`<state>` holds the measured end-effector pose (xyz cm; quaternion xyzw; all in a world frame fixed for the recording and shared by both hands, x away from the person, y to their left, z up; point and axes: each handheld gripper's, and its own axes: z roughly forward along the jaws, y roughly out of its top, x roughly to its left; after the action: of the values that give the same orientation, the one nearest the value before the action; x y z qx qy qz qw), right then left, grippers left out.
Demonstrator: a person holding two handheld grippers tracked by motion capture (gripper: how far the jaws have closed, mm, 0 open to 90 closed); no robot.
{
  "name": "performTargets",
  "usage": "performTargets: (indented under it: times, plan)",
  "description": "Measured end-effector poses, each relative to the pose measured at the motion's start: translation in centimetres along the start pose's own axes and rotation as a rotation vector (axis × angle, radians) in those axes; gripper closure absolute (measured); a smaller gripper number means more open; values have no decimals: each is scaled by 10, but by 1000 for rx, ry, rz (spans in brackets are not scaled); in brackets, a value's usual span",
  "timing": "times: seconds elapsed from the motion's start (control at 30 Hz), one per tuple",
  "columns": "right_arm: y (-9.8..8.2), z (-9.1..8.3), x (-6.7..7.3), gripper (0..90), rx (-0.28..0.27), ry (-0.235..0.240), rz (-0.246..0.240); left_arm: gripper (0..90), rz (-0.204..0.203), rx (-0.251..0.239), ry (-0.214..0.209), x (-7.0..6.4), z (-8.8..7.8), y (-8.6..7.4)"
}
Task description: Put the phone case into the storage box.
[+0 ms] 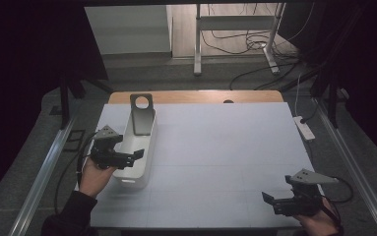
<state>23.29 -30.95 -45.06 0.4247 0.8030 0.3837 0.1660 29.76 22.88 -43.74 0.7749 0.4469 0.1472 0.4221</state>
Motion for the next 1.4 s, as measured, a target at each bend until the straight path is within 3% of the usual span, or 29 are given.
performTargets:
  times: [1.4]
  plan:
    - [0,-1,1,0,-4,-4,-11,9,-24,-20,7,-16,-36,-37]
